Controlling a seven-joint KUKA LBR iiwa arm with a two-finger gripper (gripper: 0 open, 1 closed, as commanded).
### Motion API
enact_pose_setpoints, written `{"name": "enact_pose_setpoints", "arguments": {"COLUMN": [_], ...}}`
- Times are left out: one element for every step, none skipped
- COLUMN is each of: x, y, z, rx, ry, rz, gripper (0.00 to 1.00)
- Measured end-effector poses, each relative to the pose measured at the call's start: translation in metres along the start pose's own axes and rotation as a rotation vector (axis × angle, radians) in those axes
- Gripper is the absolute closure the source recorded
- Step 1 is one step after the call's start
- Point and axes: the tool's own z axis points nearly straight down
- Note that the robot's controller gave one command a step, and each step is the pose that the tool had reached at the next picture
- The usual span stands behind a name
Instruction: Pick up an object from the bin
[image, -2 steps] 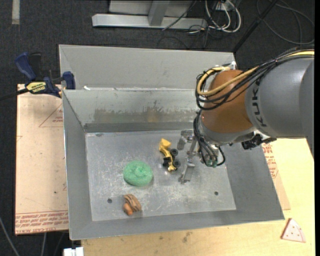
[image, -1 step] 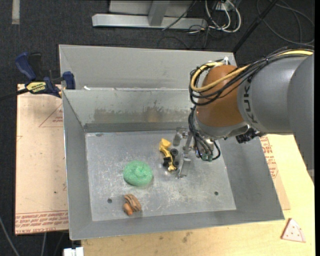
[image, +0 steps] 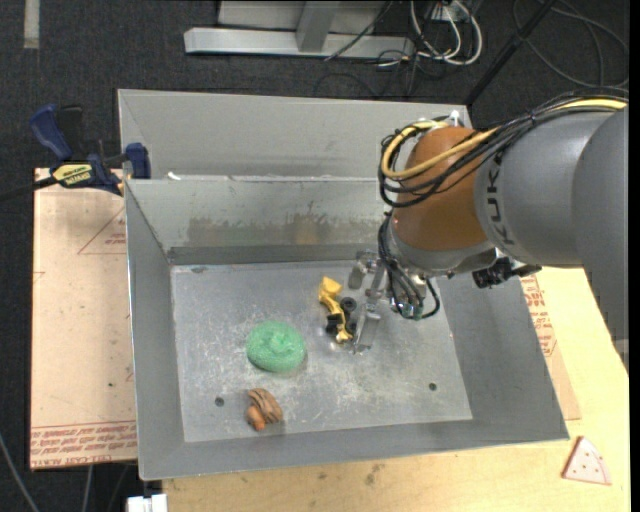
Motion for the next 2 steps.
{"name": "enact_pose_setpoints", "arguments": {"x": [-0.001,-0.008], "y": [0.004,0.002], "z": [0.043,0.057], "rx": [0.0,-0.006], "ry": [-0.001,-0.006], "rz": [0.194,0.111], "gripper": [0.0,1.0]}}
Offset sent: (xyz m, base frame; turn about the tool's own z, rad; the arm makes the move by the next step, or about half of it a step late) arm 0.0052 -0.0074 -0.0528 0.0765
